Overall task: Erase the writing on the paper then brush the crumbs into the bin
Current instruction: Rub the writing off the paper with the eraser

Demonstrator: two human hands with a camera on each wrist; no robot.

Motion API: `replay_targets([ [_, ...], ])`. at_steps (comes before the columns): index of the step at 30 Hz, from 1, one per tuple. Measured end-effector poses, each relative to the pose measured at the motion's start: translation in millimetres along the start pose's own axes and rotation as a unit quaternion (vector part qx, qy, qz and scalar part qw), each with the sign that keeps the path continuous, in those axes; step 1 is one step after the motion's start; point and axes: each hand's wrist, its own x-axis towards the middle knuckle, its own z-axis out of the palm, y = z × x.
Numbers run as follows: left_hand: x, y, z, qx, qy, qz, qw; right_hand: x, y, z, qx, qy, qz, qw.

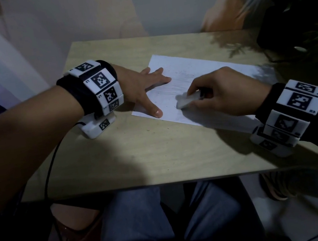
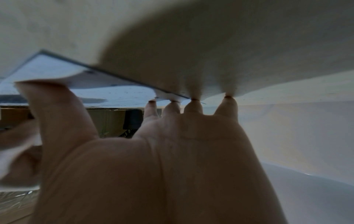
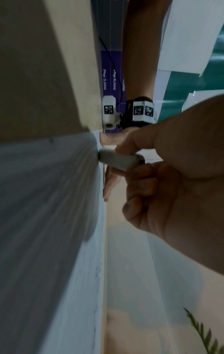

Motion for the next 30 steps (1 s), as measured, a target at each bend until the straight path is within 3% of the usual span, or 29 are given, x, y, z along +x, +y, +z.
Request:
replay_targets([
  [4,-2,3,-1,-0.001,0.004,-0.009,1.0,0,0,5,0.006,-0.002,-0.013,1.0],
  [8,2,-1,1,-0.001,0.003,0.004,1.0,1,1,1,-0.014,0.041,-0.013,0.999],
  [13,4,-3,0,0.004,0.003,0.008,1.0,-3,-6,3,0.036,-0.042,-0.026,0.998],
  [18,6,-6,2,0.0,0.006,0.013,1.0,2,1,2,-0.047,0.039,-0.005,0.998],
  [21,6,-5,1,0.001,0.002,0.011,1.0,-4,-7,3,0.009,-0.021,-0.04,0.999],
  [23,6,-5,0,0.0,0.0,0.011,1.0,-4,-7,1,0.059,-0.059,-0.023,0.996],
  [28,8,-7,0,0.001,-0.003,0.014,1.0,3,5,2,-0.04,0.037,-0.013,0.998],
  [30,9,-7,0,0.004,-0.005,0.013,1.0,1,-1,4,-0.034,0.02,-0.046,0.998],
])
